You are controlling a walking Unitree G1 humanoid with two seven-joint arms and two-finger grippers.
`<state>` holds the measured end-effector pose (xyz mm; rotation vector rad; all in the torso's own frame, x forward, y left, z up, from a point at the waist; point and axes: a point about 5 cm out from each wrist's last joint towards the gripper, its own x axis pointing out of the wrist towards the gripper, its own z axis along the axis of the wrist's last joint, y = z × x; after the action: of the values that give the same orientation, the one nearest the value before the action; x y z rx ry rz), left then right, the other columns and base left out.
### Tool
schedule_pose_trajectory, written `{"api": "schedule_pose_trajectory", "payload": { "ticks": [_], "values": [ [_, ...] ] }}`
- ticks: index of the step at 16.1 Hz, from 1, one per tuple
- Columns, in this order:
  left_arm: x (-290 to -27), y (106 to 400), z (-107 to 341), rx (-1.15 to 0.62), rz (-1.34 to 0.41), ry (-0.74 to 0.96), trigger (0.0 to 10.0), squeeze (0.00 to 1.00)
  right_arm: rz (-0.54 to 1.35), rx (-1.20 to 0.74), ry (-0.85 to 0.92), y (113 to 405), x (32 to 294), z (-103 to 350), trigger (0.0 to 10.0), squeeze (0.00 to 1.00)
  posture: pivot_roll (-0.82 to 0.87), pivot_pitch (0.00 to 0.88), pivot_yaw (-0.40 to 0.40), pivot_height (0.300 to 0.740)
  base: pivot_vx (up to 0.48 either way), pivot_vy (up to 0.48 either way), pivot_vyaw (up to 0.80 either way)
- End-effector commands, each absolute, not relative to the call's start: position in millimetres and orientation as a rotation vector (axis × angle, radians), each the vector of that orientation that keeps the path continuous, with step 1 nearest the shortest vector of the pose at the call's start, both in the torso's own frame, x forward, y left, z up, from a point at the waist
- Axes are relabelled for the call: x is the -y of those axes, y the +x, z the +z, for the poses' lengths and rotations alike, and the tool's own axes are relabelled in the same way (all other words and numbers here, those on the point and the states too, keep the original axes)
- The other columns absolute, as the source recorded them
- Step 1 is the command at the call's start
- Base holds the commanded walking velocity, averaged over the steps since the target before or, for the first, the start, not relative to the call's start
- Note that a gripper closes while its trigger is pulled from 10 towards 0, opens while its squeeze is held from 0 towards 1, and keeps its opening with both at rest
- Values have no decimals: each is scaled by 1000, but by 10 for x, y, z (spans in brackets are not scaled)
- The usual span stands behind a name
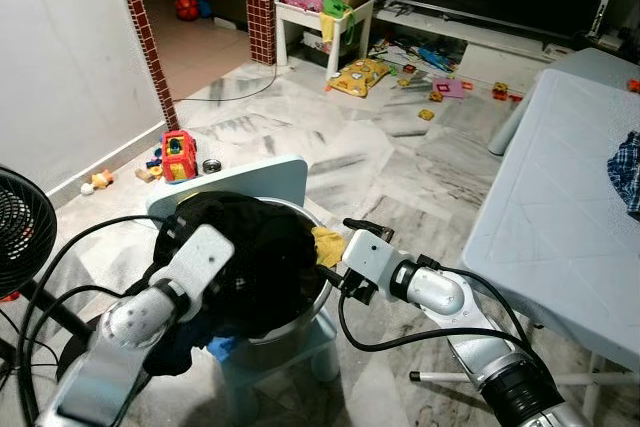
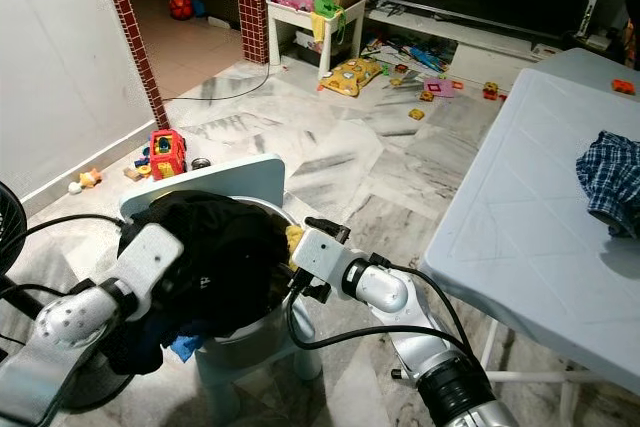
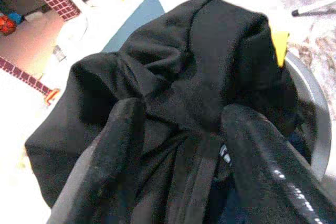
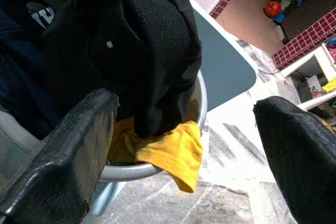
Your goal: Hang hanger
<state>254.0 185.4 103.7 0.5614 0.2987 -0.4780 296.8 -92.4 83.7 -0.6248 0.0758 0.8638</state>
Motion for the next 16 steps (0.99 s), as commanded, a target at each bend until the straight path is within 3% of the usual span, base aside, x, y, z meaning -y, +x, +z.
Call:
{"api": "schedule_pose_trajectory", "payload": {
  "ticks": [1,5,11,16],
  "values": [
    [-1866,2523,1059,-281,-516,621,10000,1000,861,-56,-637,2997,919,878,10000,0,-66,22,-19,740,0,0,0],
    [-1965,2507,1052,-250,-682,791,10000,1000,865,-58,-642,3004,929,878,10000,0,-67,18,-25,740,0,0,0],
    [-2191,2621,957,-248,-780,953,10000,1000,862,-66,-654,3002,1003,881,10000,0,-79,14,-27,740,0,0,0],
    [-2223,2795,939,-203,-845,1080,10000,1000,875,-76,-656,2976,1022,872,10000,0,-84,10,-34,740,0,0,0]
  ]
}}
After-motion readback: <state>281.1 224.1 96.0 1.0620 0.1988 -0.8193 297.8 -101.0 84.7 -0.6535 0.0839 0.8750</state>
